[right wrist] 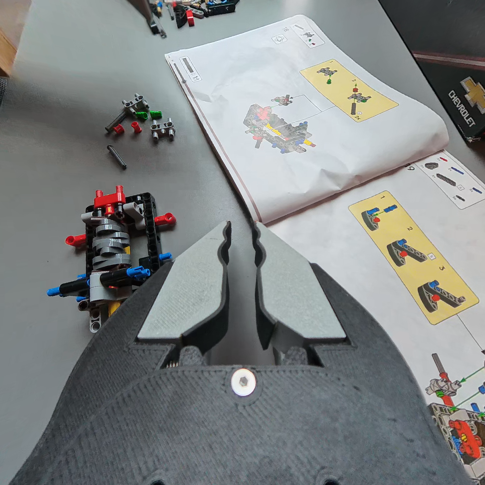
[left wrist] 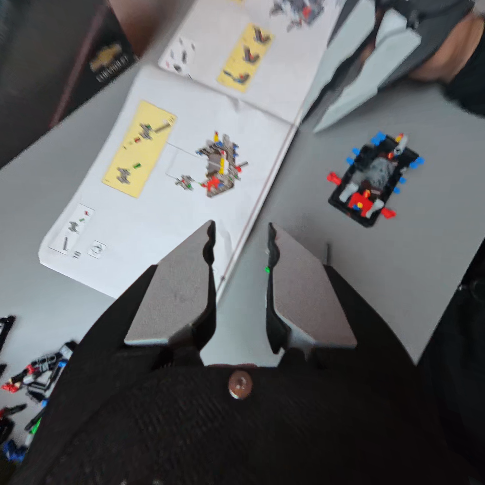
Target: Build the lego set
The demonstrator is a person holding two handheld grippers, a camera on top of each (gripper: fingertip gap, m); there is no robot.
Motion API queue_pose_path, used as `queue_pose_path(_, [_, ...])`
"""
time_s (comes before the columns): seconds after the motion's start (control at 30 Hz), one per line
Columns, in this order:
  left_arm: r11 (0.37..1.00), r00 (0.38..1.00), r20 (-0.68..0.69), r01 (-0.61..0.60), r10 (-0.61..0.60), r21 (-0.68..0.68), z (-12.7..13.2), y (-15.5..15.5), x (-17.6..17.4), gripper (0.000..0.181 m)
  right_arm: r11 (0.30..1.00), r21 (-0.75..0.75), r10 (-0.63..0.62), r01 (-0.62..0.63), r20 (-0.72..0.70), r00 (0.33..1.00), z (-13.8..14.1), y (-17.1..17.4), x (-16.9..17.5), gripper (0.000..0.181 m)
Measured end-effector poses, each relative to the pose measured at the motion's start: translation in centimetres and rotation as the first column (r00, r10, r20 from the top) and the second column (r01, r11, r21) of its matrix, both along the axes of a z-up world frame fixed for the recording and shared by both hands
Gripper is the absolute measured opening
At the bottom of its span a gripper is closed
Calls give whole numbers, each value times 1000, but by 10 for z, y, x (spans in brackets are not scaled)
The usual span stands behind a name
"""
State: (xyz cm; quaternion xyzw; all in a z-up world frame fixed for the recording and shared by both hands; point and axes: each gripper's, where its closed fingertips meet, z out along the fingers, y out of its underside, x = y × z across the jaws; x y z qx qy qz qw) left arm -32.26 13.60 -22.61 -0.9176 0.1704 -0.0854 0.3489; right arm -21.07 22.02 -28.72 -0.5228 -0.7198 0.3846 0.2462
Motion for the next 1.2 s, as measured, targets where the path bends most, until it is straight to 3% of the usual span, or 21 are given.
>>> queue_pose_path(0.1, [955, 1000, -1, -21, 22, 295, 34, 38, -22, 61, 1000, 6, -17, 18, -22, 1000, 3, 4, -1, 16])
queue_pose_path(0.2, [801, 989, 24, -131, 144, 584, 71, 62, -55, 35, 998, 3, -57, 57, -55, 997, 8, 12, -2, 21])
queue_pose_path(0.27, [722, 981, 72, -181, 180, 668, 84, 72, -73, 28, 996, -10, -84, 83, -83, 993, 13, 18, -2, 24])
queue_pose_path(0.33, [689, 974, 140, -225, 178, 689, 86, 78, -85, 20, 994, -26, -110, 108, -117, 987, 18, 24, -2, 28])
queue_pose_path(0.4, [656, 969, 182, -249, 170, 713, 81, 78, -92, 0, 990, -38, -139, 135, -150, 979, 24, 32, -2, 30])
queue_pose_path(0.43, [623, 952, 220, -306, 213, 720, 80, 78, -100, 0, 988, -44, -152, 147, -161, 975, 26, 36, -2, 31])
queue_pose_path(0.53, [701, 954, 151, -293, 259, 650, 62, 82, -102, 0, 983, -47, -184, 178, -194, 964, 31, 49, -7, 31])
queue_pose_path(0.73, [722, 937, 34, -290, 347, 628, 51, 83, -108, 0, 965, -59, -260, 254, -175, 950, 28, 71, -16, 35])
queue_pose_path(0.97, [749, 929, 71, -338, 364, 570, 45, 79, -117, 0, 965, -86, -261, 248, -201, 944, 33, 72, -13, 38])
queue_pose_path(1.2, [773, 936, 188, -351, 297, 528, 49, 69, -116, 4, 970, -100, -237, 221, -191, 953, 32, 67, -9, 37])
